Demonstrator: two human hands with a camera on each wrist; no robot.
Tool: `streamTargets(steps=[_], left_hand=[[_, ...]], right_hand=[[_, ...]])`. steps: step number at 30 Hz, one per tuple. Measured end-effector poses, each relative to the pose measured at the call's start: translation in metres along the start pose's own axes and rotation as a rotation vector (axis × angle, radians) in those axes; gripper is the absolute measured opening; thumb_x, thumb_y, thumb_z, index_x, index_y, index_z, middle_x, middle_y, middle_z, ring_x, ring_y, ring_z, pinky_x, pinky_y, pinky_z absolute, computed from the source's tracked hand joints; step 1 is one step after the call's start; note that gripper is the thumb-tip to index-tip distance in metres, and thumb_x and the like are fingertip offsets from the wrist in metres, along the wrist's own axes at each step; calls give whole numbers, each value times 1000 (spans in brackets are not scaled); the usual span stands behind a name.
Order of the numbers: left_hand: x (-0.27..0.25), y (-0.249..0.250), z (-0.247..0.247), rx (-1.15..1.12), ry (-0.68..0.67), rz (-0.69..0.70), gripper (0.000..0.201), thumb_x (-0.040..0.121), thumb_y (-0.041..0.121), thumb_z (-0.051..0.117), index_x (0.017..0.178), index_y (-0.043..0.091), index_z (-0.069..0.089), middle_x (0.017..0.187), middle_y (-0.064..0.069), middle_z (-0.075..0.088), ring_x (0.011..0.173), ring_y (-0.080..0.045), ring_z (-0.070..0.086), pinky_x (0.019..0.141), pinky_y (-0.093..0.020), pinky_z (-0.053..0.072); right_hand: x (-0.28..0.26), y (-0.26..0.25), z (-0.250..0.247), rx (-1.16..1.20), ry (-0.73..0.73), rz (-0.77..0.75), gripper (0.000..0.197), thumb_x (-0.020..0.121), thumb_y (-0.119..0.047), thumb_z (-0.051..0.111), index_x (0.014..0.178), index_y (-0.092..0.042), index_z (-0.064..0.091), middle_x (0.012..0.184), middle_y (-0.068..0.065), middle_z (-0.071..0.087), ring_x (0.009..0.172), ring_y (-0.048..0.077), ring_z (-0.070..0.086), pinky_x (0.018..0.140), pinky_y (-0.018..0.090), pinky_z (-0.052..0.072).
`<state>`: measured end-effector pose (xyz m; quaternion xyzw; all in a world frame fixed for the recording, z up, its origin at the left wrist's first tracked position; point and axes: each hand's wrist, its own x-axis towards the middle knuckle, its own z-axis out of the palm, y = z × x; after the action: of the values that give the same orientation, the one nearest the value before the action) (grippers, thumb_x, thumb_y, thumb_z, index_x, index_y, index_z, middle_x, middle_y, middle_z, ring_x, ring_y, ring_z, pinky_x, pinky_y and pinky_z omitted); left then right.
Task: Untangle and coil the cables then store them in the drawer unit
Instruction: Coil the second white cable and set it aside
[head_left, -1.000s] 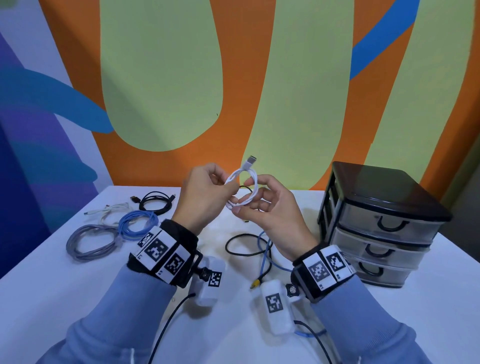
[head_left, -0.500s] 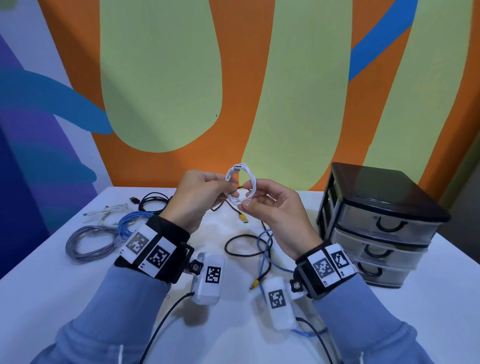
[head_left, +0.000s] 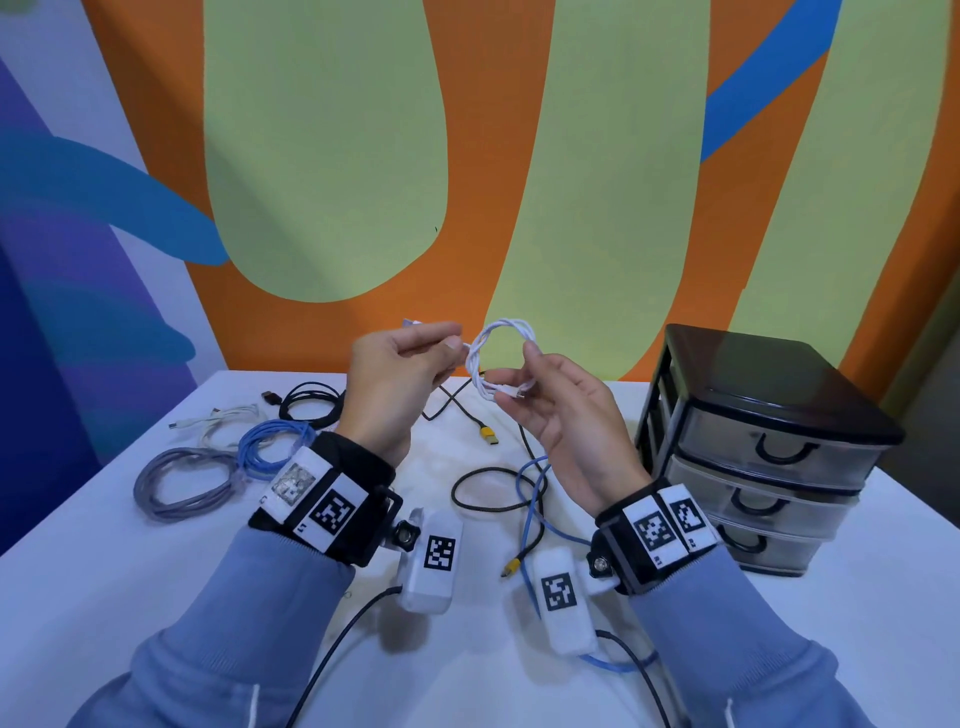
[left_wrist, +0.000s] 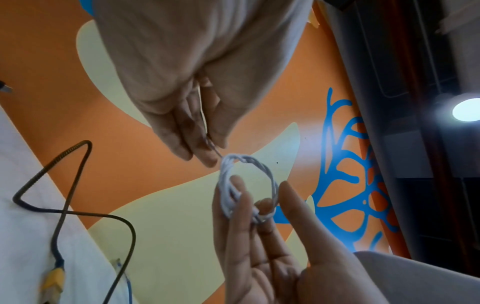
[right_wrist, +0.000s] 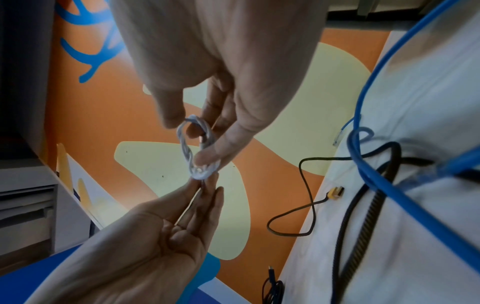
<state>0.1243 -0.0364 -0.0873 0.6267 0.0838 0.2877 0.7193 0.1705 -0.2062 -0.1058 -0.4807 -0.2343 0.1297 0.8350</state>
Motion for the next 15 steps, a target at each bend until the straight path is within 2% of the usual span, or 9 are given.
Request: streamTargets(steps=[3,5,7,8,11,14,15], left_hand=[[-4,3,1,6,32,83,16,96,-2,73,111,5,74,92,-17,81,88,-23,77,93,-39,64],[-8,7,3,44,24,171,32,95,3,77,121,10,60,93,-19,80,92,-23,78,94,-42,63],[-9,11,3,88,-18,235,49,94,10,81,130,15,48,94,-12,82,99,-23,78,97,-41,59],[-10,14,3,96,-48,246,53,93,13,83,132,16,48,95,-10,82,102,-22,78,101,-41,57],[-9,19,0,89,-148,261,50,89,20,86,133,18,61,98,-9,83,108,-24,77,112,-47,52],[-10,19,1,52,-170,284,56,87,17,87,135,19,59,98,-13,82,108,-29,77,108,-40,54],[-11,19,1,44,-176,286,52,86,16,87,131,17,61,97,-13,82,106,-28,78,104,-37,55]], right_hand=[[0,-2,1,4,21,14,30,102,-32,62,85,-7,61,98,23,75,95,25,75,80,25,60],[0,-2,0,-12,52,4,32,103,-31,62,83,-7,60,92,21,75,92,25,75,77,24,60],[0,-3,-1,-36,87,-15,32,102,-31,64,80,-7,61,88,21,74,88,25,75,75,23,60],[0,-4,-1,-49,101,-22,32,102,-31,64,80,-7,62,87,21,74,87,25,75,75,23,60],[1,-6,-2,-92,123,-43,32,102,-31,65,81,-7,62,86,21,73,85,25,75,73,22,59],[1,-5,-3,-115,137,-43,32,102,-31,66,84,-3,63,82,18,73,84,27,74,73,23,58],[2,-5,-3,-122,144,-43,33,101,-31,66,84,-3,63,81,18,73,83,28,74,73,24,58]])
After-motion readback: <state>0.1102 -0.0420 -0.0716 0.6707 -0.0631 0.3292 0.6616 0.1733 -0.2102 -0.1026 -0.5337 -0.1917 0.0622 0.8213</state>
